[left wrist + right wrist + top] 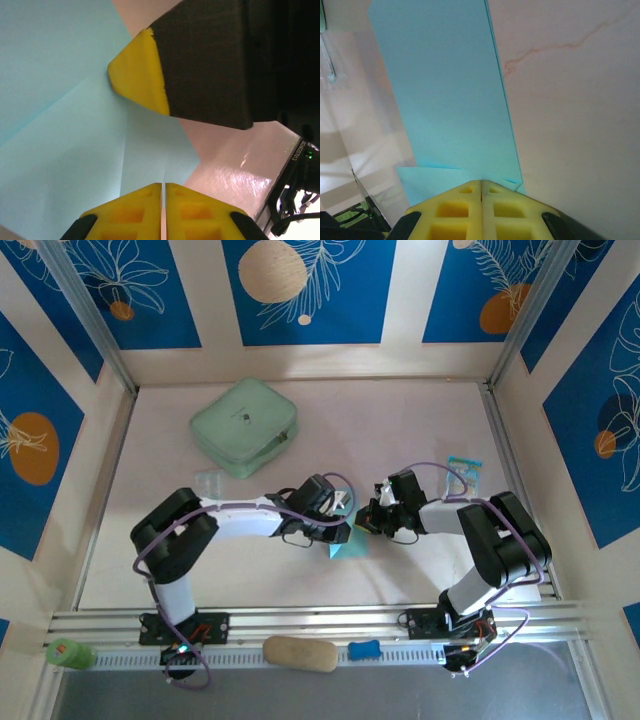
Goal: Fold a paper plane with a square sheet of paper (pick it up from the middle)
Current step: Fold the triangle a second time at the center of the table.
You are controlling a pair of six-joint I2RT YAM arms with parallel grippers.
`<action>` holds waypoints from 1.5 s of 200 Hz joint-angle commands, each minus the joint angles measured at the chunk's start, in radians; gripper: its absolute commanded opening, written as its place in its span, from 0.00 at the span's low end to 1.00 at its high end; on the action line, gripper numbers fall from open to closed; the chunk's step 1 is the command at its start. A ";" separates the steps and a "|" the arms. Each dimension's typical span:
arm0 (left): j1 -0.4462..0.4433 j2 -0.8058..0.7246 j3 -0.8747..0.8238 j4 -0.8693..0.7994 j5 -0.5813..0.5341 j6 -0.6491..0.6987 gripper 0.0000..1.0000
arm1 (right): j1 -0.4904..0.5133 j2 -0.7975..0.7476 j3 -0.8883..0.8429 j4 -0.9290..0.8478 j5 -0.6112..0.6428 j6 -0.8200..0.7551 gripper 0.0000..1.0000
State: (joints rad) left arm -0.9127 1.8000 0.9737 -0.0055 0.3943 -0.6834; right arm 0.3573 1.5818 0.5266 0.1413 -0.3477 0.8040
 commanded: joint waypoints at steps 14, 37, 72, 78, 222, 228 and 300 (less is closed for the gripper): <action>-0.005 0.035 -0.043 -0.005 0.017 -0.030 0.09 | -0.012 0.029 -0.029 -0.092 0.062 0.000 0.00; -0.006 0.023 -0.098 -0.006 0.018 -0.032 0.09 | -0.014 0.029 -0.028 -0.091 0.062 -0.001 0.00; -0.006 -0.013 -0.138 -0.053 0.006 0.000 0.09 | -0.017 0.031 -0.028 -0.091 0.062 0.000 0.00; -0.007 -0.018 -0.140 -0.058 0.005 0.002 0.09 | -0.017 0.032 -0.028 -0.091 0.062 -0.001 0.00; -0.047 -0.069 -0.088 -0.246 -0.024 0.160 0.09 | -0.020 0.036 -0.028 -0.096 0.063 0.001 0.00; -0.050 -0.071 -0.084 -0.249 -0.025 0.166 0.09 | -0.020 0.036 -0.027 -0.096 0.063 0.001 0.00; -0.062 -0.140 -0.072 -0.273 -0.151 0.156 0.08 | -0.020 0.033 -0.026 -0.100 0.058 0.001 0.00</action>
State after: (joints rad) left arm -0.9672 1.7264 0.8989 -0.2287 0.3157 -0.5400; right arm 0.3492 1.5826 0.5266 0.1375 -0.3553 0.8040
